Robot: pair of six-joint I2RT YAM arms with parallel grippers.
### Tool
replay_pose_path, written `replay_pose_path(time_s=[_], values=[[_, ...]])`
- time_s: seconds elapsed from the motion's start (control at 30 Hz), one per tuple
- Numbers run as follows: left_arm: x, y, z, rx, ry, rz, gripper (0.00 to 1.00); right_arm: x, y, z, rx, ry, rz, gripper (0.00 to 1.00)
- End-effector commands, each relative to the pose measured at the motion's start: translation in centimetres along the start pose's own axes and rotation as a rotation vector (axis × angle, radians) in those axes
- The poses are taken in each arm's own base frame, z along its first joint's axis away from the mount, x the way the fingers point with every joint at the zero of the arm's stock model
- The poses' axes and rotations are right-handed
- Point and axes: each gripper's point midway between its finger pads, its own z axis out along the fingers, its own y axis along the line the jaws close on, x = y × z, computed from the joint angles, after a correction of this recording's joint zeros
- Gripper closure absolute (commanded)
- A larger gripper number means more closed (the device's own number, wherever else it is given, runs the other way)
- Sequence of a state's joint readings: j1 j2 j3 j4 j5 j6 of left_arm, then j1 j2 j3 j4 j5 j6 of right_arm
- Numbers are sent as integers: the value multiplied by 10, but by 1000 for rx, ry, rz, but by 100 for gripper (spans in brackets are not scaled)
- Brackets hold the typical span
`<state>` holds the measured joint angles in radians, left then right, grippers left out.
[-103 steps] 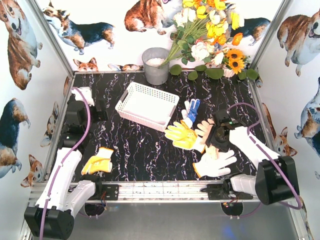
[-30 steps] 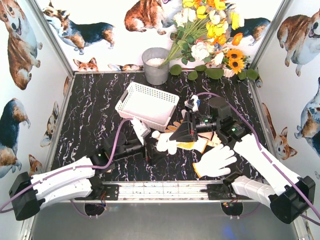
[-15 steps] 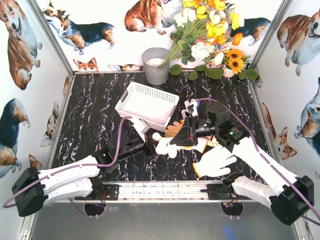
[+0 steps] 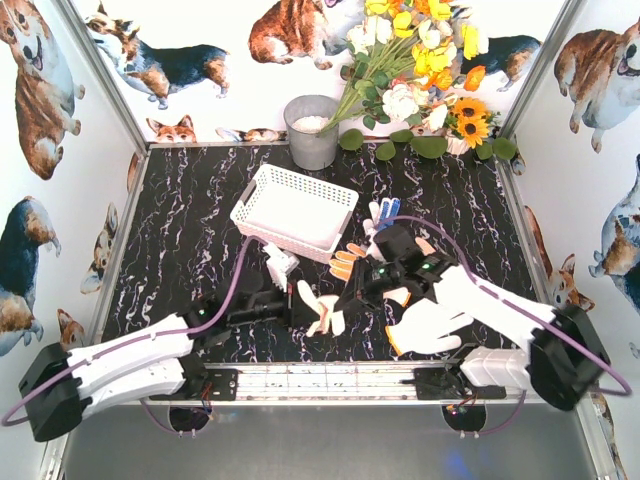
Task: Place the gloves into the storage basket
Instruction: Place the glove at the center of the board.
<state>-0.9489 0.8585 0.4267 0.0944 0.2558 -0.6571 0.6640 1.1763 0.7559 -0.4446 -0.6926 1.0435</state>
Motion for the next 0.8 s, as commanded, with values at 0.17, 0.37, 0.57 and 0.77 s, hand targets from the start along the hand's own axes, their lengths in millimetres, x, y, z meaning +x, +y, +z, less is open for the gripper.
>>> replay_pose_path(time_s=[0.17, 0.37, 0.57, 0.77], values=[[82, 81, 0, -171, 304, -538, 100, -81, -45, 34, 192, -271, -48, 62], [81, 97, -2, -244, 295, -491, 100, -88, -35, 12, 236, -331, -136, 42], [83, 116, -15, -358, 288, -432, 100, -71, -32, -11, 258, -338, -177, 38], [80, 128, -21, -428, 292, -365, 81, -26, -48, 6, 278, -260, -169, 41]])
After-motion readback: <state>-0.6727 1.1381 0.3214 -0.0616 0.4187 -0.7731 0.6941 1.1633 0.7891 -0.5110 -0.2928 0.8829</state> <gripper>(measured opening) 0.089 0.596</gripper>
